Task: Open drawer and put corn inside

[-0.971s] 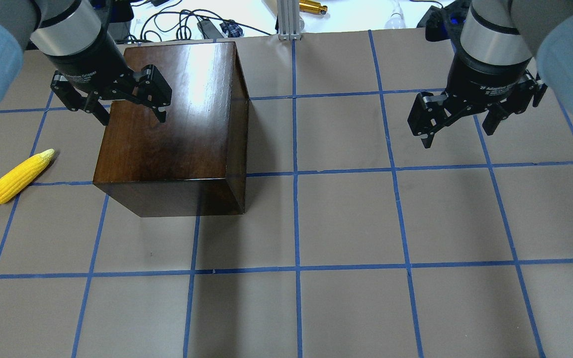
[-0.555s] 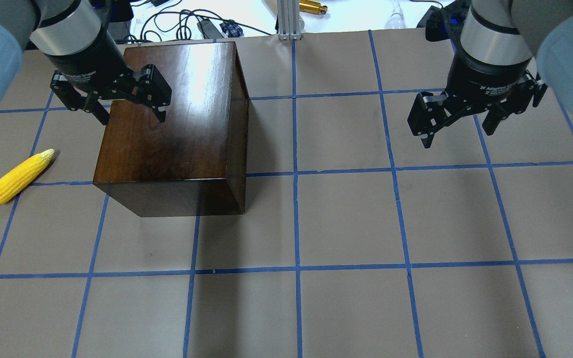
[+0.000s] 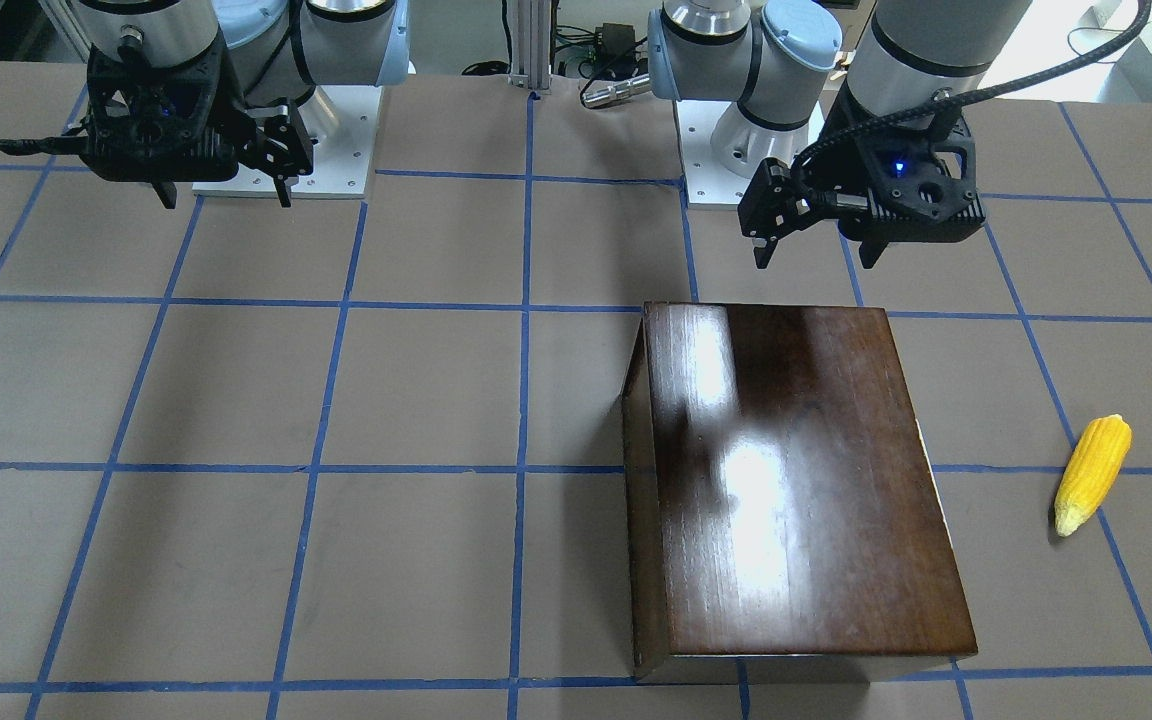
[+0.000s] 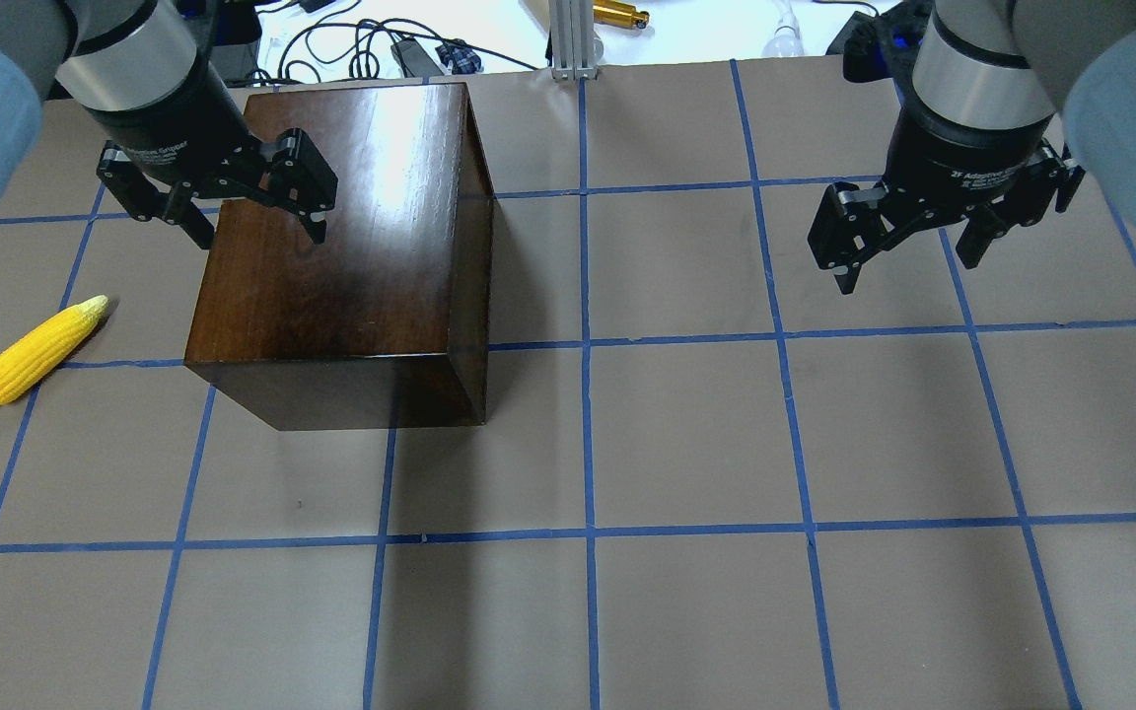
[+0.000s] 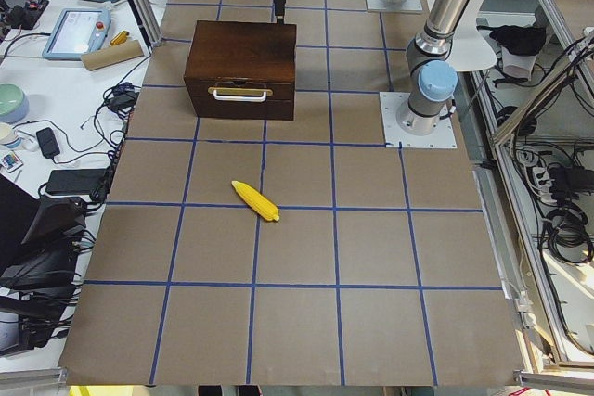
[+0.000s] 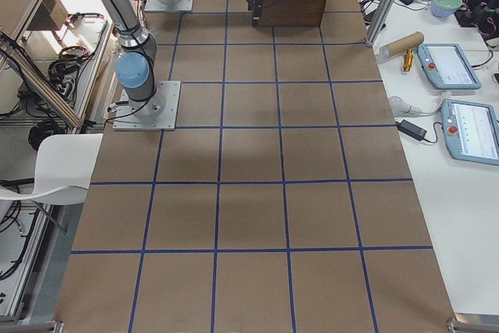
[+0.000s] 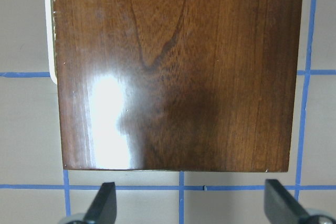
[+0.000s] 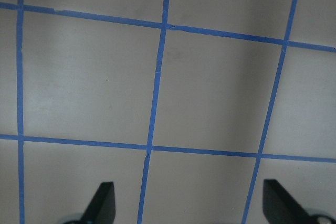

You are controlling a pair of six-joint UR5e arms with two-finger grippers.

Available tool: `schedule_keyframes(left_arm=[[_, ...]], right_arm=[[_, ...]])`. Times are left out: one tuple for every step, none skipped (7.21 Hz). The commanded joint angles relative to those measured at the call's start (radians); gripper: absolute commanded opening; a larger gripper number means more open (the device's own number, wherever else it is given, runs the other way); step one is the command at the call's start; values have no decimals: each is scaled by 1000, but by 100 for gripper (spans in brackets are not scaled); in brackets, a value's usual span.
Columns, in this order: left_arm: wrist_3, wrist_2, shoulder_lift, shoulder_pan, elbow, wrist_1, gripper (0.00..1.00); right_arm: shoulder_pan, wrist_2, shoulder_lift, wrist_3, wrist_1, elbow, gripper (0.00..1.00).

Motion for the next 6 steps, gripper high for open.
schedule_keyframes(left_arm=[[52, -6, -1, 39, 0, 0, 100], [85, 4, 1, 95, -3, -2, 100], [148, 11, 2, 156, -2, -2, 100], [153, 5, 4, 225, -2, -3, 100], [155, 5, -1, 311, -3, -15, 100], [173, 5, -19, 388, 4, -18, 100]], right_arm=[[0, 1, -1, -1, 0, 0, 100], [0, 1, 0, -1, 0, 0, 100], [0, 1, 0, -1, 0, 0, 100], [0, -1, 0, 1, 0, 0, 100], [0, -1, 0, -1, 0, 0, 100], [0, -1, 0, -1, 0, 0, 100]])
